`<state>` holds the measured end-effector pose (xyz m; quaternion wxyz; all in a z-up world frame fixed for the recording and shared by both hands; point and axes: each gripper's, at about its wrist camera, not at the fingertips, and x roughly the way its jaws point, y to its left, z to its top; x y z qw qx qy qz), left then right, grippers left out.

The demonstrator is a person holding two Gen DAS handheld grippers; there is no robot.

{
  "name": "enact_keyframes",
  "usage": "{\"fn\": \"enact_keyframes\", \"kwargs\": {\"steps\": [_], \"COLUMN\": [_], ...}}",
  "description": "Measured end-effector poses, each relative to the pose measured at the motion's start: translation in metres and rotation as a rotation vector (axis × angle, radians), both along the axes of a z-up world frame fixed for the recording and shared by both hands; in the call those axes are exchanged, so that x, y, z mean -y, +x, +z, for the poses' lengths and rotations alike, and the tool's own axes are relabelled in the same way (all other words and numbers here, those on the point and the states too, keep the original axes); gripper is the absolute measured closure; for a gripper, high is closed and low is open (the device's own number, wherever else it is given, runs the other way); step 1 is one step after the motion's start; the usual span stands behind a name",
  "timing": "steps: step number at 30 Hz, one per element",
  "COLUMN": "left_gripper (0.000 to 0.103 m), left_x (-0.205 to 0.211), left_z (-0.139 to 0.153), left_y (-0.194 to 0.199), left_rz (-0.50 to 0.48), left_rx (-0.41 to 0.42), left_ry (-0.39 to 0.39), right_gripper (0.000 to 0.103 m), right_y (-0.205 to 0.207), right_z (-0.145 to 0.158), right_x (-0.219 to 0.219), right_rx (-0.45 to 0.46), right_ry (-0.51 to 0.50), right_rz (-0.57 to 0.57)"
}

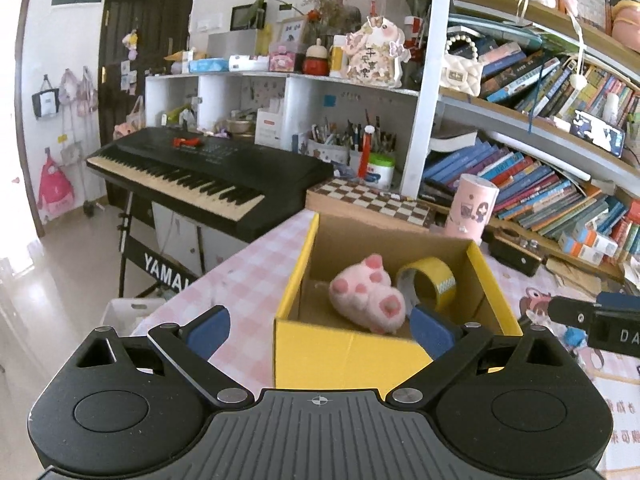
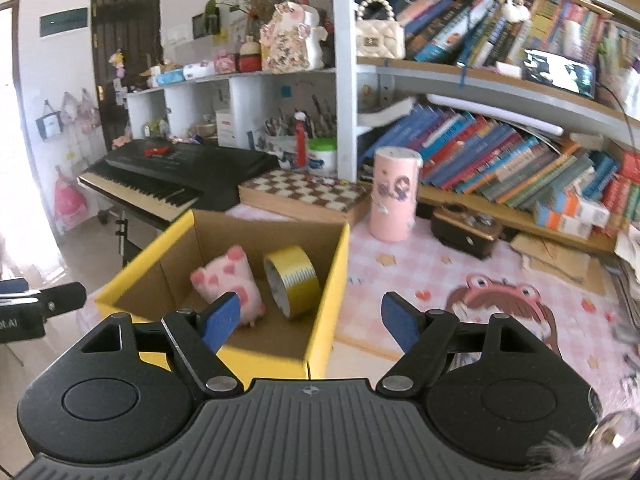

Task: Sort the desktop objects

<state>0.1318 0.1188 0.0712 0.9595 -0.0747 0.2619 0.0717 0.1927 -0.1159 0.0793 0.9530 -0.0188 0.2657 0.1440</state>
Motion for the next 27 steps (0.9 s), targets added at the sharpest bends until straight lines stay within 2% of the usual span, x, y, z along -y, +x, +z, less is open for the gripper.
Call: {"fn": "enact_keyframes", "kwargs": {"steps": [8,19,27], "left_gripper": [0.005,0.005,0.005], "left_x": [0.005,0.016,0.024], "left_z": [-0.01,-0.029,-0.036], "left_y": [-0.027,-0.063,-0.08], "left_rz": [-0.01,-0.022,-0.047], "left_rx": [-0.025,-0.073,-0.093], "left_ry": [-0.012,-0.015,0.013], "right_gripper": [0.027,0.026,0.026], "right_y": [-0.038,-0.083,-0.104], "right_z": [-0.019,-0.042,-0.054], "right_x": [0.005,-0.004,-0.004], "right_rx": [-0.03,-0.063,-0.096], "right_ry": [-0.011,-0.056,-0.061], "right_rz": [-0.041,-0.033,-0.032]}}
